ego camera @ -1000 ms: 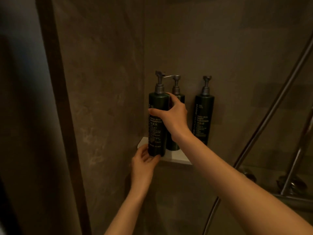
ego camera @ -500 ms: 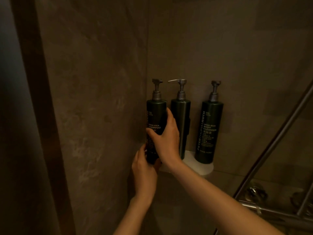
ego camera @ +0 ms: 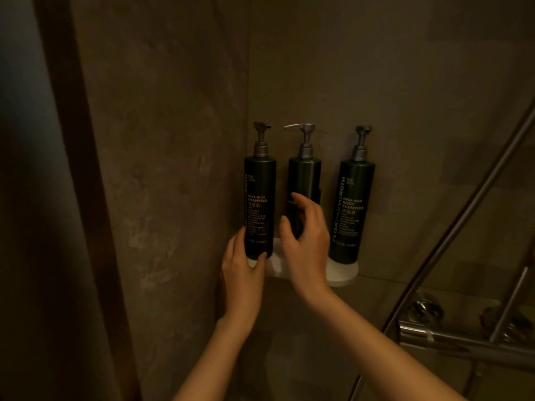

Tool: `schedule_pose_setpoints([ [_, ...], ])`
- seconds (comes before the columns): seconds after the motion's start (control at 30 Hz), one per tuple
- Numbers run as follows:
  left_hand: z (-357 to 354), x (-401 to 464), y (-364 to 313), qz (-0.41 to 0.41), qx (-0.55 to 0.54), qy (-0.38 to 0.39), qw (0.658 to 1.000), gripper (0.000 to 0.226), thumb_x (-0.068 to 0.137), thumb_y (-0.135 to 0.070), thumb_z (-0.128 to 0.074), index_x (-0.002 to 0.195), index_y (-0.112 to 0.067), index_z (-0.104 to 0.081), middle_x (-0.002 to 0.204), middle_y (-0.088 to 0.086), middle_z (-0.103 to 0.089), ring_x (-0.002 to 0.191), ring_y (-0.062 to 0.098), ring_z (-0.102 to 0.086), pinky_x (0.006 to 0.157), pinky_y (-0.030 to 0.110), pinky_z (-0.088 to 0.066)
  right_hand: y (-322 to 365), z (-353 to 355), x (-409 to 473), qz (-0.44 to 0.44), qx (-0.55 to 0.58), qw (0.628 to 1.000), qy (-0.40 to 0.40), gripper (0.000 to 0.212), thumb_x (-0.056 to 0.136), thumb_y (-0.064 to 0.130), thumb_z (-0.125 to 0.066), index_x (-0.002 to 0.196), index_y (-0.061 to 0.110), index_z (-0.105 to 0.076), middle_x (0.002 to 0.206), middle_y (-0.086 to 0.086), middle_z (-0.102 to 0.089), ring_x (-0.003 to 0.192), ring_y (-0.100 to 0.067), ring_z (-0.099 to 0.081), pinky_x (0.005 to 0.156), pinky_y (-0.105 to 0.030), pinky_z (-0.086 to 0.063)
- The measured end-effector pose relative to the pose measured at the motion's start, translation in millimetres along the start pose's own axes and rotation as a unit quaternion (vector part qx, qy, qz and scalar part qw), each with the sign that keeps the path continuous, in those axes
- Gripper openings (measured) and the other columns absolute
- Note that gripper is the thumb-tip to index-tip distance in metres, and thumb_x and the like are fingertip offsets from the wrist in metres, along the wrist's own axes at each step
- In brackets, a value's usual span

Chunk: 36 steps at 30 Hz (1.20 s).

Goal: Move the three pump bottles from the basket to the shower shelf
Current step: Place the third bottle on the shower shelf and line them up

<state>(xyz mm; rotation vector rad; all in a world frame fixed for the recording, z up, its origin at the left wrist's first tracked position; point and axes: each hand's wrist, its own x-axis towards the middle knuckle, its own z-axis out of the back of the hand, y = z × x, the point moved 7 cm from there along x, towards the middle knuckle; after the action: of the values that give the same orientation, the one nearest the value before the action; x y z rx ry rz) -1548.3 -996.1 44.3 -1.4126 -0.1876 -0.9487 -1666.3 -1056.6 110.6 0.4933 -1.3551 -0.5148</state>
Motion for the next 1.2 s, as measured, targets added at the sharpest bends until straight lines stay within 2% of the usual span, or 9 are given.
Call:
schedule_pose_setpoints([
  [0.1, -5.7, 2.9, -1.5, -0.015, 0.016, 0.013, 1.000, 0.064, 0.086, -0.013, -0.063, 0.143, -0.014, -0.035, 0.143, 0.005, -0.044, 0.127, 0.013, -0.043, 0.107, 0.028, -0.035, -15.8, 14.1, -6.4, -0.006, -0.060, 0.998, -0.034, 0.050, 0.091, 0.017, -0.058, 0.138, 0.015, -0.041, 0.139, -0.001, -0.042, 0.126, -0.009, -0.042, 0.105, -0.025, -0.038],
  [0.2, -10.5, 11.3, -1.7, 0.001, 0.011, 0.010, 1.000, 0.067, 0.087, -0.015, -0.062, 0.146, -0.016, -0.030, 0.144, 0.005, -0.042, 0.129, 0.016, -0.043, 0.109, 0.033, -0.036, -31.2, 9.7, -9.0, -0.024, -0.123, 0.992, -0.016, 0.062, 0.090, 0.021, -0.059, 0.145, 0.011, -0.031, 0.147, -0.006, -0.034, 0.133, -0.017, -0.036, 0.109, -0.034, -0.036],
  [0.33, -16.9, 24.2, -1.0, 0.005, 0.008, -0.001, 1.000, 0.070, 0.085, -0.016, -0.065, 0.145, -0.017, -0.030, 0.139, 0.005, -0.047, 0.124, 0.017, -0.047, 0.105, 0.035, -0.040, -43.1, -2.1, -3.8, -0.049, -0.167, 0.985, -0.006, 0.073, 0.088, 0.024, -0.062, 0.147, 0.010, -0.022, 0.149, -0.009, -0.032, 0.135, -0.022, -0.035, 0.109, -0.040, -0.037],
  [0.53, -27.7, 39.1, 4.6, 0.011, 0.020, -0.001, 1.000, 0.073, 0.081, -0.018, -0.069, 0.144, -0.018, -0.032, 0.136, 0.005, -0.050, 0.120, 0.019, -0.051, 0.099, 0.038, -0.046, -41.3, -5.4, 11.7, -0.051, -0.188, 0.978, -0.078, 0.076, 0.081, 0.025, -0.070, 0.143, 0.010, -0.029, 0.139, -0.011, -0.041, 0.125, -0.024, -0.043, 0.098, -0.037, -0.043],
  [0.7, -28.2, 47.0, 4.6, 0.027, 0.031, -0.021, 0.999, 0.081, 0.070, -0.034, -0.078, 0.139, -0.017, -0.038, 0.130, 0.004, -0.054, 0.114, 0.020, -0.055, 0.090, 0.040, -0.051, -42.1, -6.5, 19.0, -0.054, -0.190, 0.974, -0.108, 0.084, 0.074, 0.027, -0.077, 0.142, 0.007, -0.032, 0.134, -0.013, -0.046, 0.122, -0.027, -0.046, 0.095, -0.038, -0.044],
  [0.93, -34.3, 50.4, 5.7, 0.020, 0.025, -0.015, 0.999, 0.076, 0.076, -0.034, -0.072, 0.140, -0.020, -0.034, 0.130, 0.005, -0.054, 0.111, 0.023, -0.057, 0.085, 0.041, -0.051, -49.2, -9.9, 17.5, -0.064, -0.143, 0.984, -0.084, 0.079, 0.080, 0.025, -0.070, 0.144, 0.012, -0.026, 0.138, -0.010, -0.042, 0.126, -0.022, -0.043, 0.099, -0.036, -0.040],
  [1.1, -35.5, 51.6, 3.4, 0.016, 0.013, -0.027, 0.999, 0.076, 0.076, -0.033, -0.072, 0.141, -0.019, -0.034, 0.133, 0.004, -0.048, 0.111, 0.021, -0.056, 0.082, 0.030, -0.046, -53.6, -10.0, 16.8, -0.066, -0.146, 0.984, -0.081, 0.085, 0.076, 0.024, -0.075, 0.144, 0.013, -0.026, 0.138, -0.009, -0.042, 0.127, -0.022, -0.042, 0.099, -0.037, -0.042],
  [1.2, -37.2, 50.2, 4.2, 0.008, 0.001, -0.025, 1.000, 0.075, 0.078, -0.031, -0.072, 0.142, -0.020, -0.033, 0.133, 0.003, -0.048, 0.113, 0.019, -0.055, 0.084, 0.031, -0.047, -57.3, -11.0, 16.5, -0.074, -0.132, 0.986, -0.071, 0.082, 0.078, 0.022, -0.073, 0.145, 0.014, -0.025, 0.137, -0.007, -0.042, 0.125, -0.021, -0.043, 0.098, -0.038, -0.044],
])
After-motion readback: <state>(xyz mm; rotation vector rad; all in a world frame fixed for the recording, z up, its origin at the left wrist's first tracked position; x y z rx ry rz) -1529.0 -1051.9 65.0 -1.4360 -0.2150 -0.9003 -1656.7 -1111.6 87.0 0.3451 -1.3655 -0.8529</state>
